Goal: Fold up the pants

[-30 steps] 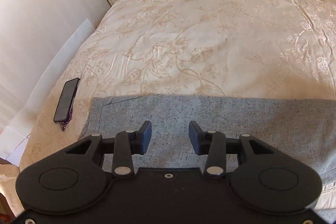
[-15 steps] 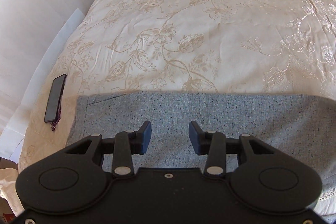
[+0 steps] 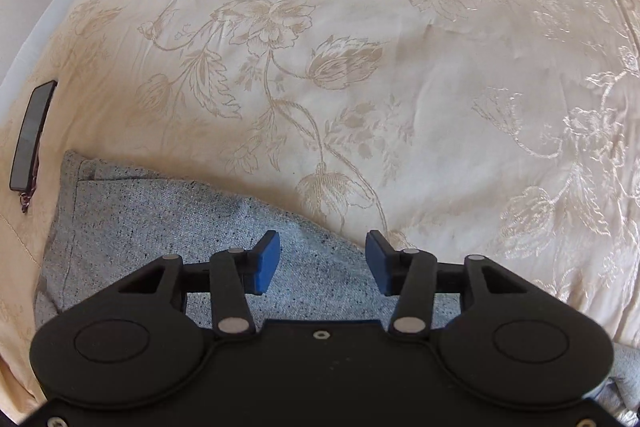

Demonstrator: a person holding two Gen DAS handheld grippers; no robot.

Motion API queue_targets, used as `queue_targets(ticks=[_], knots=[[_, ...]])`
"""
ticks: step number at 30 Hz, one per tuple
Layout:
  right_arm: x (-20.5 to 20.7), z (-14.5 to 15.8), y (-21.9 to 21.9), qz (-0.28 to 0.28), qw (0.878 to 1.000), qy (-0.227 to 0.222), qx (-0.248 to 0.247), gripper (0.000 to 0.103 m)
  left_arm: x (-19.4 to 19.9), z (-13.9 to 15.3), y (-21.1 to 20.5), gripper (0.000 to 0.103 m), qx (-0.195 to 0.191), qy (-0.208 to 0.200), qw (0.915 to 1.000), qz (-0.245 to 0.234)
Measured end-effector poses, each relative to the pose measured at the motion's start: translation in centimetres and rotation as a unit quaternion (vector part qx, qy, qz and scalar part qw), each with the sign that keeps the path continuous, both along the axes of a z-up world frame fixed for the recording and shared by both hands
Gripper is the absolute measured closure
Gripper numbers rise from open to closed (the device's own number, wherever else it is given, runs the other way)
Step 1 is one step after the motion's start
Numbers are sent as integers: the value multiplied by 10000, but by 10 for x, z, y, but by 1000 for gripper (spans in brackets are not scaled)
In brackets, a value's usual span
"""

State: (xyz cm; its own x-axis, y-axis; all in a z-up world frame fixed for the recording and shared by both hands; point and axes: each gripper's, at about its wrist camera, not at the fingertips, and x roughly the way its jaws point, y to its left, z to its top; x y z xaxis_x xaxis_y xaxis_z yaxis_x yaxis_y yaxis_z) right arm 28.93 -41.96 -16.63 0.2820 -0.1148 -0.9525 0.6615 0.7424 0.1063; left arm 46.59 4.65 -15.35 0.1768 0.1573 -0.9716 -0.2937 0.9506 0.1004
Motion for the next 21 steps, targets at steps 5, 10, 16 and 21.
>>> queue_targets(ticks=[5,10,16,21], knots=[[12,1,-7,14,10000,-22,18,102,13,-17,13,47,-231,317,9985,378],[18,1,-7,75,10000,-19,11,102,26,-37,13,47,-153,592,9973,396],[21,13,-7,166,9997,-176,-39,102,19,-17,21,99,-385,126,9975,585],[37,56,-6,553,9949,-769,-347,102,-11,44,17,99,-311,-609,9976,136]])
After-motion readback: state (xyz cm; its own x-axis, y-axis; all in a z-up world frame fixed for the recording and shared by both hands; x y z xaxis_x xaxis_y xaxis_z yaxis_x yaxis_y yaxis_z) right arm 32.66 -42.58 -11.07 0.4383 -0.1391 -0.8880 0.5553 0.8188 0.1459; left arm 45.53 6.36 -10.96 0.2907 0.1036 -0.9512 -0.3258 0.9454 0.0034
